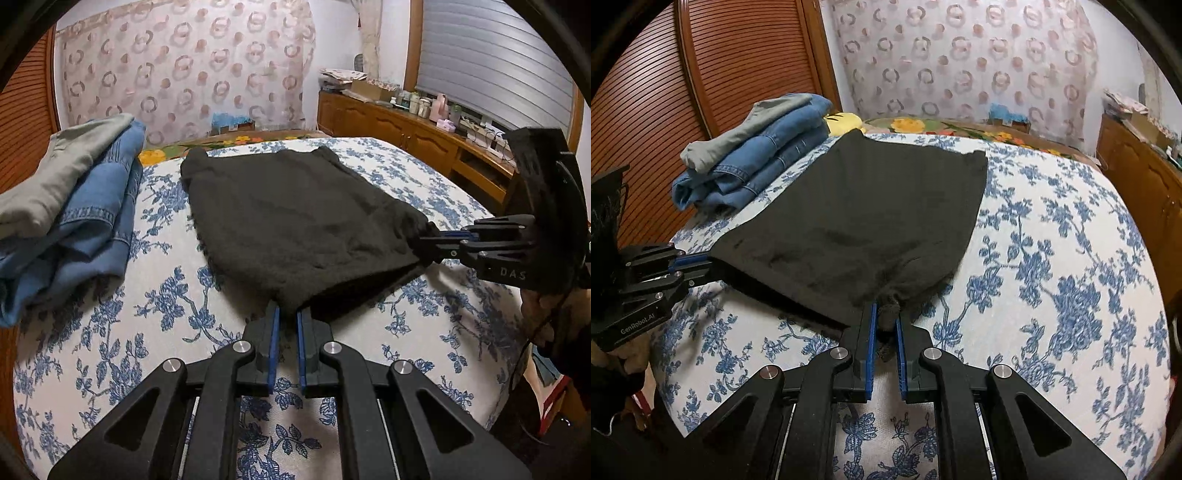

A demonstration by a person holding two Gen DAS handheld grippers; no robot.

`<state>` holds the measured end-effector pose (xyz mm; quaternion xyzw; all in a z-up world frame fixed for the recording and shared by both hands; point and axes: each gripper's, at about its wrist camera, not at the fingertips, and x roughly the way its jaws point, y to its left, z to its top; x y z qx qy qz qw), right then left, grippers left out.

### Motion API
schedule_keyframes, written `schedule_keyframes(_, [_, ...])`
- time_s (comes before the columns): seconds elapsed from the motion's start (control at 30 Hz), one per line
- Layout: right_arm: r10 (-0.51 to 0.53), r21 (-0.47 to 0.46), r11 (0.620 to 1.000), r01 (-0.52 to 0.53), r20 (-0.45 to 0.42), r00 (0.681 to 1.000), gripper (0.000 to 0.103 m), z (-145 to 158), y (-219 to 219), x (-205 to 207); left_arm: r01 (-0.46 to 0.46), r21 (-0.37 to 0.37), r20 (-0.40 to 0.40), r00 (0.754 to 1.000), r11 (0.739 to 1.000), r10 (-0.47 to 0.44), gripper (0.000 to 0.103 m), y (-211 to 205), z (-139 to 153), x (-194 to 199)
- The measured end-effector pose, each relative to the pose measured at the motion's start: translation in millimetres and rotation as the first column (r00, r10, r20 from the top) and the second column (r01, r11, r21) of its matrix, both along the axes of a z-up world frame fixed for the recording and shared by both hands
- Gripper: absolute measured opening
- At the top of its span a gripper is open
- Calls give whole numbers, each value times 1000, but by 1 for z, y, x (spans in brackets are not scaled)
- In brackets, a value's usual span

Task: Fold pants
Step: 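Lift the folded end again with both tools and fold it over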

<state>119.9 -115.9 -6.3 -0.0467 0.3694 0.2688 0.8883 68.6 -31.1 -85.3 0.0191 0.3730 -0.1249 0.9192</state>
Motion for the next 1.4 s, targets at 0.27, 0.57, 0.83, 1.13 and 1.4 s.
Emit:
schedule_keyframes(0.27, [-10, 0, 1000, 10, 15, 1000, 9, -6, 0, 0, -20, 23, -26, 999, 1000, 21, 16, -2, -7, 4])
schedule_keyframes(0.57, [-10, 5, 1000, 10, 13, 1000, 9, -8, -2, 1, -42, 27, -39, 998, 999, 43, 25, 2, -9, 10])
schedule_keyframes(0.83, [-10, 11, 1000, 9, 19, 1000, 9, -5, -3, 0, -3, -4, 19, 1000, 1000, 3, 10, 0, 3, 0])
schedule_keyframes(1.13, [2, 93, 996, -9, 70, 998, 9, 22, -14, -26, 30, -43, 123, 992, 999, -24, 10, 2, 47, -25])
schedule_keyframes(1.4, [9, 154, 988, -33, 153, 988, 9, 55, -32, -56, 55, -59, 206, 978, 997, -42, 10, 5, 82, -47])
